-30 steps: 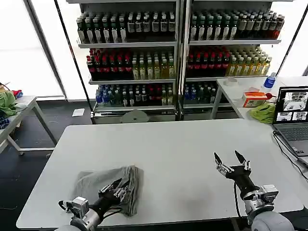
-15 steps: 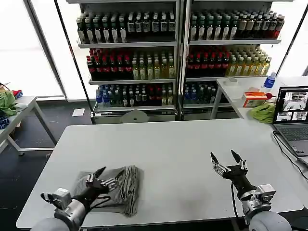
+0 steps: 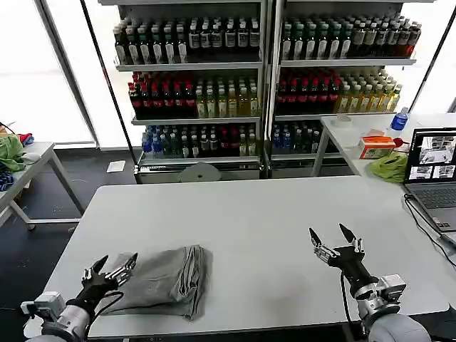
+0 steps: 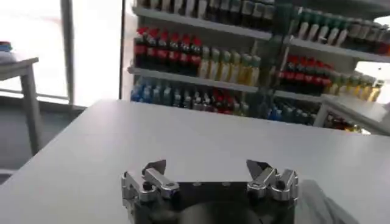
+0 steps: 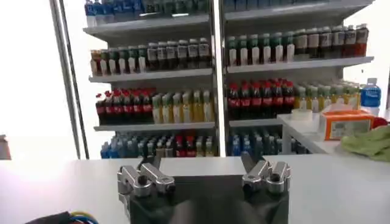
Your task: Fold and organize the clothes.
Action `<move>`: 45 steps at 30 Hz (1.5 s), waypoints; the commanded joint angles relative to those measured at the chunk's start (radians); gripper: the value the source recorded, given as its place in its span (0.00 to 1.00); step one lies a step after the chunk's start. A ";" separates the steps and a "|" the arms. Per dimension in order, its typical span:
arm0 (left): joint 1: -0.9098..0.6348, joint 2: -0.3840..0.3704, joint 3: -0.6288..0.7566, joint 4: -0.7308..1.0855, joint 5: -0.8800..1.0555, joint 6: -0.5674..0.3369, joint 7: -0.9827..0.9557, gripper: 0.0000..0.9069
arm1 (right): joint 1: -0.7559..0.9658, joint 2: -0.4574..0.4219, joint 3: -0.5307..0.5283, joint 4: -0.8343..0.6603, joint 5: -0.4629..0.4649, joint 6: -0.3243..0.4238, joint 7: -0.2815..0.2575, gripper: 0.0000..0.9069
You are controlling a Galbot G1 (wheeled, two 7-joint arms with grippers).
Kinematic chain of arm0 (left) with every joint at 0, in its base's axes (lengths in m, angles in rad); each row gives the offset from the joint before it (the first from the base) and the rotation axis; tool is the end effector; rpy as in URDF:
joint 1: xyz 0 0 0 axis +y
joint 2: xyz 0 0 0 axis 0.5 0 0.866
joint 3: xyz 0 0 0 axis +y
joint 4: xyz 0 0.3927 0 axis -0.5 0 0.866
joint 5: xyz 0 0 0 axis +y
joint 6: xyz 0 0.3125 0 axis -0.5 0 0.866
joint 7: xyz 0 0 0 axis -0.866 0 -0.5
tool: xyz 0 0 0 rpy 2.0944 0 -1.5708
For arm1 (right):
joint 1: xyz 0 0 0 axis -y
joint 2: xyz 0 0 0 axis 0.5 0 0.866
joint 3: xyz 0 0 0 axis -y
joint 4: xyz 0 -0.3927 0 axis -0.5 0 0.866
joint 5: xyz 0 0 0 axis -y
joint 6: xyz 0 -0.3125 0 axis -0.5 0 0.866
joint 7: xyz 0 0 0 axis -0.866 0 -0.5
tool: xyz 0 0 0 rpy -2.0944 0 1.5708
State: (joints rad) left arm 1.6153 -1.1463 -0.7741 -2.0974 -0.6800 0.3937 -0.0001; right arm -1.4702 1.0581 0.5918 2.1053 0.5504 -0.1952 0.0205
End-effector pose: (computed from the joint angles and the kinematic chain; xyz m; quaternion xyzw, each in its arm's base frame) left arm 0.1199 0.1581 -0.2986 -0.0248 -0.9770 0.0923 0.1904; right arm 0.1648 -0.1305 -0.2875 0.0935 -0.9935 -0.0205 0.0608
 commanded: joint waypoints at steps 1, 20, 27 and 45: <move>0.016 -0.123 -0.038 0.139 0.067 -0.032 0.021 1.00 | 0.000 -0.006 0.000 0.003 0.004 0.003 -0.001 1.00; 0.008 -0.143 0.009 0.145 -0.012 -0.012 0.023 0.04 | 0.006 -0.010 0.005 0.009 0.014 0.004 -0.002 1.00; 0.007 -0.153 0.032 0.109 -0.015 -0.012 0.025 0.03 | 0.014 -0.003 0.000 0.008 0.012 0.002 0.000 1.00; 0.053 -0.146 -0.105 -0.003 -0.011 0.017 0.063 0.03 | 0.042 -0.001 -0.008 0.000 0.018 0.000 0.002 1.00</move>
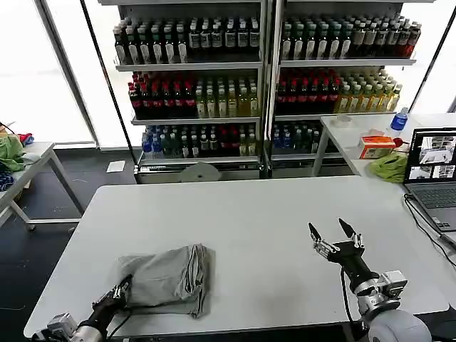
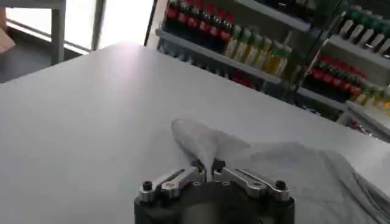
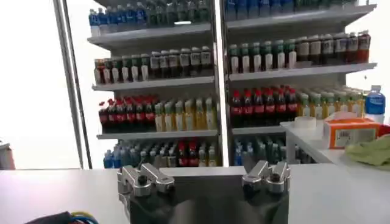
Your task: Fold and organize the clothes.
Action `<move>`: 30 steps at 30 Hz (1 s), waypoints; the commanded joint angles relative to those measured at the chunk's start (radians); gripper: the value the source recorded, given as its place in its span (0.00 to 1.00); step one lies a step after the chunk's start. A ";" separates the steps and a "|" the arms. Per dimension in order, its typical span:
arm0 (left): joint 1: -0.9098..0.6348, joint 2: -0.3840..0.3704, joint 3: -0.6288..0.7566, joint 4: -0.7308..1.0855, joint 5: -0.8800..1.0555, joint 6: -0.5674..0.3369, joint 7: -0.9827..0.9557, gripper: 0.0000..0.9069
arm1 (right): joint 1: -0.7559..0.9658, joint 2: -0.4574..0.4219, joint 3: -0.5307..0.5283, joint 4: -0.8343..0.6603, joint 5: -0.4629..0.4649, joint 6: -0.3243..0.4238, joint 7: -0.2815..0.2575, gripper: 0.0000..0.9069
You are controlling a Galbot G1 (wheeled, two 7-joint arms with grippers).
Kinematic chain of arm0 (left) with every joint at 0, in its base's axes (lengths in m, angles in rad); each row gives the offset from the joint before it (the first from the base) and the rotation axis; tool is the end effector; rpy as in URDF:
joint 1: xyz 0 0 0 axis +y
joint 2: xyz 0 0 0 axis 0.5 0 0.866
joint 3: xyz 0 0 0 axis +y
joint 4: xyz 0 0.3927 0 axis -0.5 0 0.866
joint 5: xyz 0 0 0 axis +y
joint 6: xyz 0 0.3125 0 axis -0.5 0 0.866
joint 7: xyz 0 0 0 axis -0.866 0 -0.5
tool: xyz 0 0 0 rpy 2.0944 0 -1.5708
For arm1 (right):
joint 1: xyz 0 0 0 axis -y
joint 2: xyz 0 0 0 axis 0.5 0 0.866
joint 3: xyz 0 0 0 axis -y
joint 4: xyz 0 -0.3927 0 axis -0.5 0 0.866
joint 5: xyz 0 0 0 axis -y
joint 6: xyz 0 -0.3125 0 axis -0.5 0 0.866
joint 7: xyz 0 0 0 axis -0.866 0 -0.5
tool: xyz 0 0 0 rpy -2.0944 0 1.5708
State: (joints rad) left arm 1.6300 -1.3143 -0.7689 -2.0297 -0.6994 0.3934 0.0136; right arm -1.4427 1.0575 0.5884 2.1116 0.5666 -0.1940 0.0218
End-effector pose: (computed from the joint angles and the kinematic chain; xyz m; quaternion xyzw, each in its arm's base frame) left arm 0.1010 0.1303 -0.3405 0.0130 -0.9580 0.1856 0.2183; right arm 0.1722 -0.1290 -0.2815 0.0974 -0.9938 -0.0275 0.0456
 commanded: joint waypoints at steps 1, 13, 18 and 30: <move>0.046 0.030 -0.132 -0.072 0.015 0.013 0.062 0.03 | 0.017 -0.002 -0.006 -0.007 0.003 -0.001 0.001 1.00; 0.053 0.241 -0.481 -0.023 -0.004 0.085 0.125 0.03 | 0.020 -0.022 -0.009 -0.027 0.019 0.023 -0.015 1.00; 0.061 0.364 -0.560 -0.003 -0.041 0.124 0.141 0.03 | 0.027 -0.017 -0.015 -0.031 0.018 0.023 -0.010 1.00; 0.044 0.510 -0.462 -0.054 -0.042 0.151 0.080 0.03 | 0.007 -0.017 0.008 -0.029 0.030 0.034 -0.005 1.00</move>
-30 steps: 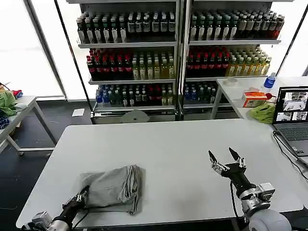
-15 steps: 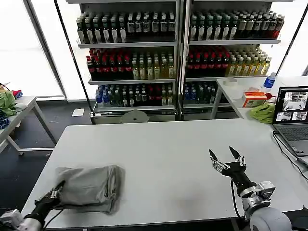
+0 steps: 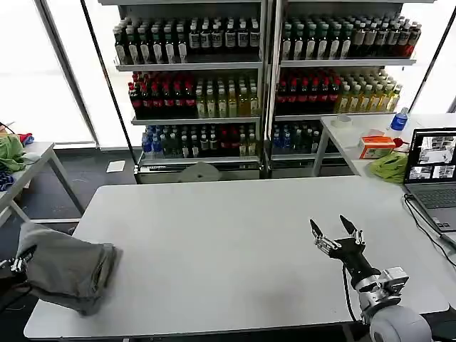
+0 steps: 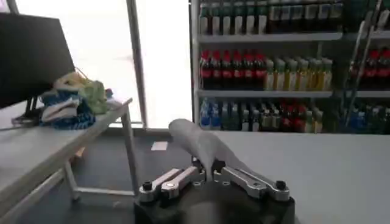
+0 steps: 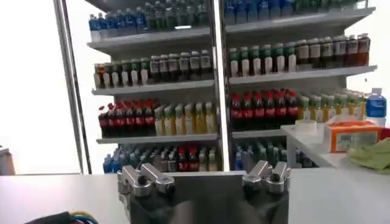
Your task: Fold and organize the clothes.
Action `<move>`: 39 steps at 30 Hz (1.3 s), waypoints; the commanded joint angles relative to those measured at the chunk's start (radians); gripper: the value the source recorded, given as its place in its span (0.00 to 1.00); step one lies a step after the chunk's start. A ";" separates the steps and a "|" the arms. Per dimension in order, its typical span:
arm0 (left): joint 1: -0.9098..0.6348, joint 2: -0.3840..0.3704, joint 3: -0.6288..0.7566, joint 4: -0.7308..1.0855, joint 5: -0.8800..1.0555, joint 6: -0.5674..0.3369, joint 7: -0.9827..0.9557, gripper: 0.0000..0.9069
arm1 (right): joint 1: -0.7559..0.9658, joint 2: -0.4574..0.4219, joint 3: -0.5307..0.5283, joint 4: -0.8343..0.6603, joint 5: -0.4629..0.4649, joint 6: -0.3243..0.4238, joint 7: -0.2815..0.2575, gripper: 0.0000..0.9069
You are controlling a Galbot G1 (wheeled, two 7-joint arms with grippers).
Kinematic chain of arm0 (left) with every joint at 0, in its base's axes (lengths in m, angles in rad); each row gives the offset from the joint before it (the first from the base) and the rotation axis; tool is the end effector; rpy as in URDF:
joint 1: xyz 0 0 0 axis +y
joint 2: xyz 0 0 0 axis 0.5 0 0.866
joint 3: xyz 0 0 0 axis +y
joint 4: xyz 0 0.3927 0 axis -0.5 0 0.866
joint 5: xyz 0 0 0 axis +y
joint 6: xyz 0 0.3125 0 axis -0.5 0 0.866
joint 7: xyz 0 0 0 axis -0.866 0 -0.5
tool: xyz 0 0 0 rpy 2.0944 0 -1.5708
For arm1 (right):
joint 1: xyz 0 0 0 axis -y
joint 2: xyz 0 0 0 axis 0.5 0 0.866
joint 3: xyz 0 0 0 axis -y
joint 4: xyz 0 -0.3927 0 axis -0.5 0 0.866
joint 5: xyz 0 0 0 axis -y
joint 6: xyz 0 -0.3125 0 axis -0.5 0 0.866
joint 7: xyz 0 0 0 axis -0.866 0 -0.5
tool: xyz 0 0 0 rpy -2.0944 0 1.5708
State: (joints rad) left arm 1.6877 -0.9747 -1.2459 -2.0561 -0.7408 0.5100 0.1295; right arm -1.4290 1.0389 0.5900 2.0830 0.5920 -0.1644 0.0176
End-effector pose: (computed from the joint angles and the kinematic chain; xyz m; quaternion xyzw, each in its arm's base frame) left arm 0.1055 0.2899 -0.2055 0.0649 -0.9830 -0.0164 0.1711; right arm 0.1787 -0.1371 -0.2843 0.0961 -0.9941 -0.0319 0.0382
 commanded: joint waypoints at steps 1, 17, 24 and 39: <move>-0.013 0.161 0.041 -0.046 0.000 0.036 -0.055 0.03 | -0.008 0.003 0.007 0.000 0.005 0.005 -0.001 1.00; -0.286 -0.065 1.028 -0.186 -0.206 -0.153 -0.679 0.03 | -0.042 0.044 0.011 0.003 -0.014 0.001 0.000 1.00; -0.420 -0.130 1.120 -0.097 -0.419 -0.253 -0.632 0.19 | -0.058 0.075 -0.012 -0.002 -0.033 -0.013 0.002 1.00; -0.417 -0.195 1.081 -0.157 -0.462 -0.375 -0.484 1.00 | 0.078 0.136 -0.151 -0.037 0.009 -0.126 -0.007 1.00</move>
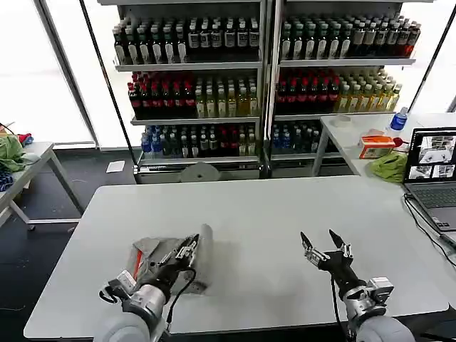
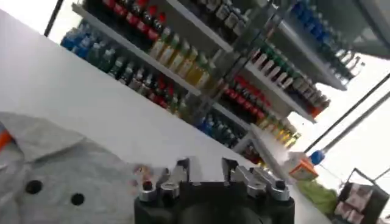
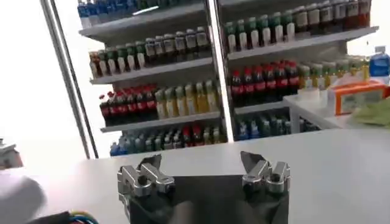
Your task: Fold and organize the clothes.
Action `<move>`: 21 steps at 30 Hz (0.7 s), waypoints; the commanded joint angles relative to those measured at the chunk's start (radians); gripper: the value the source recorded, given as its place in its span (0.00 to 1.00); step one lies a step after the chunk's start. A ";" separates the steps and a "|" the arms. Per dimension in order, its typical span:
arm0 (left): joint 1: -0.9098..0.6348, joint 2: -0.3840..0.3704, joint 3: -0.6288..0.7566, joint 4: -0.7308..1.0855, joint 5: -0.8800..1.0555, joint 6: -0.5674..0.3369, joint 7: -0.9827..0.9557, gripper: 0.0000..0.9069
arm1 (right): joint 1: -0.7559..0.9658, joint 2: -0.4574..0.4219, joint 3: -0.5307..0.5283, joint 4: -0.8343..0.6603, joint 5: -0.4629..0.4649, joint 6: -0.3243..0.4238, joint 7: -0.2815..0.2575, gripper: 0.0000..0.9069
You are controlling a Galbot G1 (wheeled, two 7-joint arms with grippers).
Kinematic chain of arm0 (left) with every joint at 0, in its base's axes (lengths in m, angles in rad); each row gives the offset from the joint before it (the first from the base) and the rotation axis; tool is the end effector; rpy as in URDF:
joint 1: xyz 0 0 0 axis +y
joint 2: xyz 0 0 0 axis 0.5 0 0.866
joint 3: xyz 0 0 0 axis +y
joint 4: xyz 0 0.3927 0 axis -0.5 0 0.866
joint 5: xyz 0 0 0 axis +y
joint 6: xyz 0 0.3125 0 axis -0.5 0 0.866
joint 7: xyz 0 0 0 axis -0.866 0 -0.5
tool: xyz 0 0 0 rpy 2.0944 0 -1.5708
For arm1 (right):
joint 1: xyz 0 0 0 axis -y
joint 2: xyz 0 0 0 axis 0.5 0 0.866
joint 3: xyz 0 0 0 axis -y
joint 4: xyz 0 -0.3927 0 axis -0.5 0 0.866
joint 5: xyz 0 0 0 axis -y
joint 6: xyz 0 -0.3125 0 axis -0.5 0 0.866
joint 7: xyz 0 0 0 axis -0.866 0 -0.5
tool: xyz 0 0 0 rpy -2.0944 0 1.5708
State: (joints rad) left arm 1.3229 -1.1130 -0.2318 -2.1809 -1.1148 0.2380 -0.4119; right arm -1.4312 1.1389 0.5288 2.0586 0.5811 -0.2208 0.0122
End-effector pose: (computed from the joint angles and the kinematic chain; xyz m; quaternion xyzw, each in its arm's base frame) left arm 0.1750 0.0283 -0.2825 -0.1156 -0.9218 0.3205 0.1847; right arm 0.1724 -0.1044 -0.3102 0.1027 -0.9877 -0.0803 0.0859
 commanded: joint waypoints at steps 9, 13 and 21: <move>0.046 -0.085 -0.220 -0.120 0.117 -0.149 0.141 1.00 | 0.210 0.042 -0.303 -0.057 0.133 -0.229 0.088 1.00; 0.101 -0.091 -0.317 -0.186 0.220 -0.183 0.195 1.00 | 0.233 0.023 -0.425 -0.097 0.135 -0.090 0.109 1.00; 0.196 -0.114 -0.416 -0.208 0.298 -0.208 0.258 1.00 | 0.283 -0.044 -0.590 -0.138 0.347 -0.136 0.110 1.00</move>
State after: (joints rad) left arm 1.4050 -1.1964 -0.4565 -2.3219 -0.9771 0.0851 -0.2477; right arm -1.2262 1.1428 0.1812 1.9714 0.7290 -0.3288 0.0861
